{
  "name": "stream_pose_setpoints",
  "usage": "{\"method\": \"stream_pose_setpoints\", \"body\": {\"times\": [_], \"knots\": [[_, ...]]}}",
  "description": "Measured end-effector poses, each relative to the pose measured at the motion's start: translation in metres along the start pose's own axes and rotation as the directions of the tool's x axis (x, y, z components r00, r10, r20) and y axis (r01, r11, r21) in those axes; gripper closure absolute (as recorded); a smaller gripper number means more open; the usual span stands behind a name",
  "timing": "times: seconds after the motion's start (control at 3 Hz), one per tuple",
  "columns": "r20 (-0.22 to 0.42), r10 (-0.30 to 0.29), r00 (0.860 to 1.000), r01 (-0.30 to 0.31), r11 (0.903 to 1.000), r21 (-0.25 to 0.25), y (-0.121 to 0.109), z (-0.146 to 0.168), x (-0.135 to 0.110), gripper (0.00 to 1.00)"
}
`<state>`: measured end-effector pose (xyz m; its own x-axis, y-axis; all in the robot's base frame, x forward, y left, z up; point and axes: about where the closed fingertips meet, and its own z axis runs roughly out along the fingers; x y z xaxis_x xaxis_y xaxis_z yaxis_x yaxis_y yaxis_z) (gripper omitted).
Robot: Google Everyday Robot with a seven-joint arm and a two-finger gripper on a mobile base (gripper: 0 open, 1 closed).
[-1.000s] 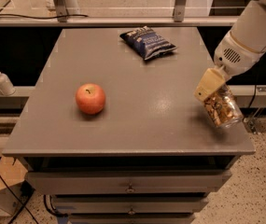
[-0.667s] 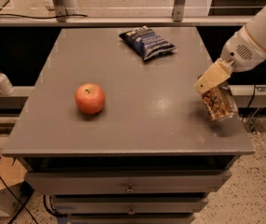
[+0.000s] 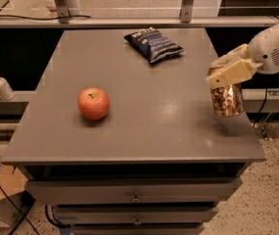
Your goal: Place orange can upright
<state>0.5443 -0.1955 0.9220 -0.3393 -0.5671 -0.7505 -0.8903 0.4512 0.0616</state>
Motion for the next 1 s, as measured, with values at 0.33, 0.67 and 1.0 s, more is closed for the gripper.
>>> {"method": "stream_pose_setpoints", "body": {"times": [0.33, 0.67, 1.0], "knots": [[0.008, -0.035, 0.999, 0.034, 0.9994, 0.003, 0.0, -0.001, -0.001, 1.0], [0.016, -0.088, 0.996, 0.088, 0.9961, 0.012, 0.004, -0.002, -0.004, 1.0], [0.099, -0.206, 0.974, 0.205, 0.9786, 0.016, 0.013, -0.001, -0.011, 1.0]]}}
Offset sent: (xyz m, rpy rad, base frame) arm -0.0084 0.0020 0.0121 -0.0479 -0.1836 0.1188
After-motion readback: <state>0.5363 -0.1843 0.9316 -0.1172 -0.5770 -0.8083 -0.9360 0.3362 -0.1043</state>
